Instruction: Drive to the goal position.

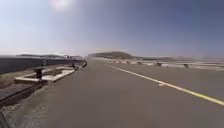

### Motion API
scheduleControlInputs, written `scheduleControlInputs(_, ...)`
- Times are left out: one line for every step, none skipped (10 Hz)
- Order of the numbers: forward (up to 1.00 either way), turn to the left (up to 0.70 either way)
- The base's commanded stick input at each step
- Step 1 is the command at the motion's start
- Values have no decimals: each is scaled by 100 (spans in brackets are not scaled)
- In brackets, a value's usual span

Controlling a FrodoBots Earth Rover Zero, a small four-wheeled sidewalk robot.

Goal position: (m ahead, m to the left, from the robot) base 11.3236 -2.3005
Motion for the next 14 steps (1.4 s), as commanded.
scheduleControlInputs(50,0)
scheduleControlInputs(50,0)
scheduleControlInputs(50,0)
scheduleControlInputs(50,0)
scheduleControlInputs(50,0)
scheduleControlInputs(50,0)
scheduleControlInputs(50,0)
scheduleControlInputs(50,0)
scheduleControlInputs(50,0)
scheduleControlInputs(50,0)
scheduleControlInputs(50,0)
scheduleControlInputs(50,0)
scheduleControlInputs(50,0)
scheduleControlInputs(50,0)
